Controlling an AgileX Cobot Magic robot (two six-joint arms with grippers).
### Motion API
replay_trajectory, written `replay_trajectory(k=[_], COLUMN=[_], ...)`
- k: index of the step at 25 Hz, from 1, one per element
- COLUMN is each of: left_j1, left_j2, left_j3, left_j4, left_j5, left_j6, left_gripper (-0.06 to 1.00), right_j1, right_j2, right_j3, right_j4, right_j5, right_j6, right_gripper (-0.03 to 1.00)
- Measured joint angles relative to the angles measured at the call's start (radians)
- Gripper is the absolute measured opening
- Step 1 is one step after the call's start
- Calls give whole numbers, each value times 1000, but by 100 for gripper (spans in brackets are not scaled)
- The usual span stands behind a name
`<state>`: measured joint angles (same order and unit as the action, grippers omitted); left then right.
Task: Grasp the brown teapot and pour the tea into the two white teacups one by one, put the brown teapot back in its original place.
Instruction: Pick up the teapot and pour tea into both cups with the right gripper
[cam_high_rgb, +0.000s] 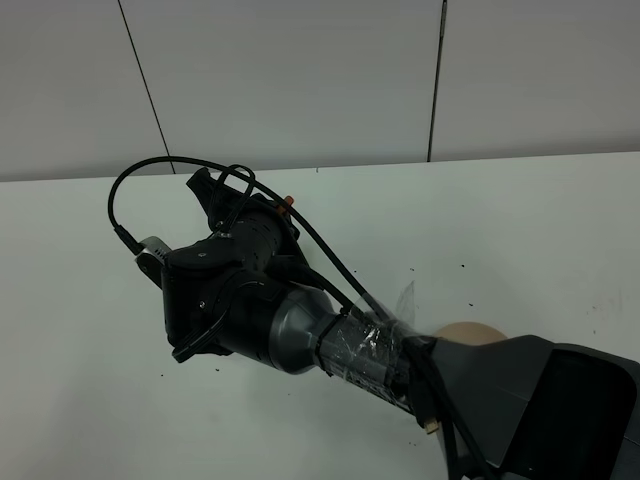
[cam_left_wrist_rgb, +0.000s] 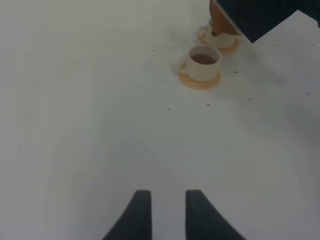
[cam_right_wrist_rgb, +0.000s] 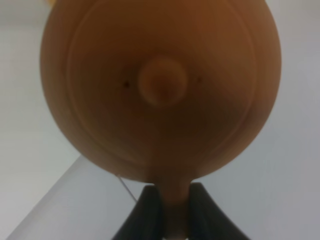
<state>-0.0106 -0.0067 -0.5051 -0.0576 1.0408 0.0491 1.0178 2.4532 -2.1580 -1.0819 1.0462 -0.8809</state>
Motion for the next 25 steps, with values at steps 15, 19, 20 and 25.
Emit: replay_trajectory(k=[15, 19, 20, 25], left_j1=[0, 0, 0, 0], left_j2=[0, 0, 0, 0], left_j3=[0, 0, 0, 0], left_j4=[0, 0, 0, 0], left_j5=[0, 0, 0, 0], left_j6=[0, 0, 0, 0], left_gripper=[24, 24, 24, 24], right_j1=[0, 0, 0, 0], right_j2=[0, 0, 0, 0], right_j3=[0, 0, 0, 0], right_j4=[3, 10, 10, 42], right_j5=[0, 0, 0, 0], right_j6=[18, 34, 38, 50], right_gripper=[10, 10, 10, 10])
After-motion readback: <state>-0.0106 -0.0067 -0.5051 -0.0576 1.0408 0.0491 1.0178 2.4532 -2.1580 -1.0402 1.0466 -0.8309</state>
